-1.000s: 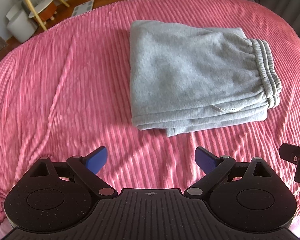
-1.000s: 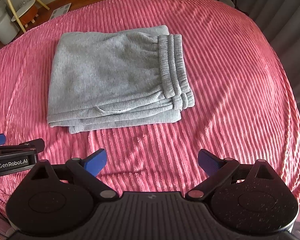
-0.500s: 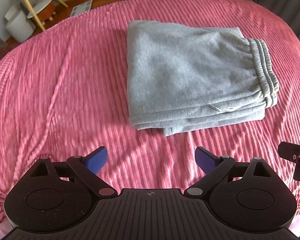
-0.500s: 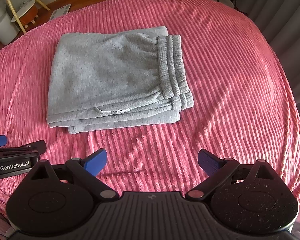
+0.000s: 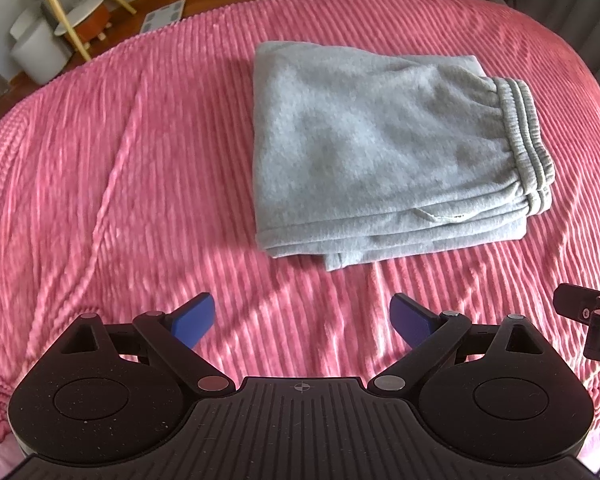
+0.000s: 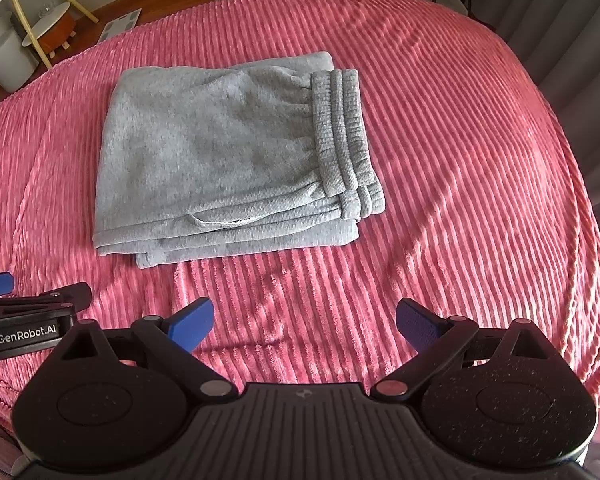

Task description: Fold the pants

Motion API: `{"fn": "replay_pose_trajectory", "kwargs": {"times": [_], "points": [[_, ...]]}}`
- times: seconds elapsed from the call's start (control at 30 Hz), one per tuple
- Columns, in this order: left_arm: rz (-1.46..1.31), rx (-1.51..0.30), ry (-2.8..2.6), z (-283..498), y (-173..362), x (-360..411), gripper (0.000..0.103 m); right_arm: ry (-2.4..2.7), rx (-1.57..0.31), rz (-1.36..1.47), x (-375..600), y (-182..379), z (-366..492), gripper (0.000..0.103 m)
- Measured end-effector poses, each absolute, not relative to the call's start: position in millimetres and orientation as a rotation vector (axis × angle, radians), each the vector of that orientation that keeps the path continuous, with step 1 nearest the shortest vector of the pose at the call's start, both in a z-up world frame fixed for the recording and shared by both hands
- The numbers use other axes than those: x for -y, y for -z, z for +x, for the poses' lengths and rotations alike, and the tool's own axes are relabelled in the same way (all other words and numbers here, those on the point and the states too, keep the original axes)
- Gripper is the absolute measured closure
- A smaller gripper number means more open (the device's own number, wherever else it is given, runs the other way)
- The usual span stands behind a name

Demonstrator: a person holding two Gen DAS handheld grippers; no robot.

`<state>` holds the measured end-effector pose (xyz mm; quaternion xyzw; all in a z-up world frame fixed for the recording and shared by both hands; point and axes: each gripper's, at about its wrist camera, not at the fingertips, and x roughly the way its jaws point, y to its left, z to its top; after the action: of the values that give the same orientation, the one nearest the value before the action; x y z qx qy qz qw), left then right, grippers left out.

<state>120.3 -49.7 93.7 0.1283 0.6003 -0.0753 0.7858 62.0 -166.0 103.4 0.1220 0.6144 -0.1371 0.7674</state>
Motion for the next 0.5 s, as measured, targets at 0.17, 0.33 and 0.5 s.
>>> {"fn": "replay_pose_trajectory", "kwargs": {"times": [0.17,0.33,0.5], "points": [[0.277,-1.293,0.160,120.2,-94.1,49.4,0.005,0.301,-1.332,0.266,165.8,-103.5,61.8,0.005],[0.282,-1.288,0.161,120.0,-94.7,50.7,0.005,0.300,-1.332,0.264,166.2,-103.9,61.2,0.005],[0.286,-1.284,0.169,119.0,-95.4,52.5,0.005,0.299,-1.331,0.264,166.7,-104.3,60.9,0.005]]}}
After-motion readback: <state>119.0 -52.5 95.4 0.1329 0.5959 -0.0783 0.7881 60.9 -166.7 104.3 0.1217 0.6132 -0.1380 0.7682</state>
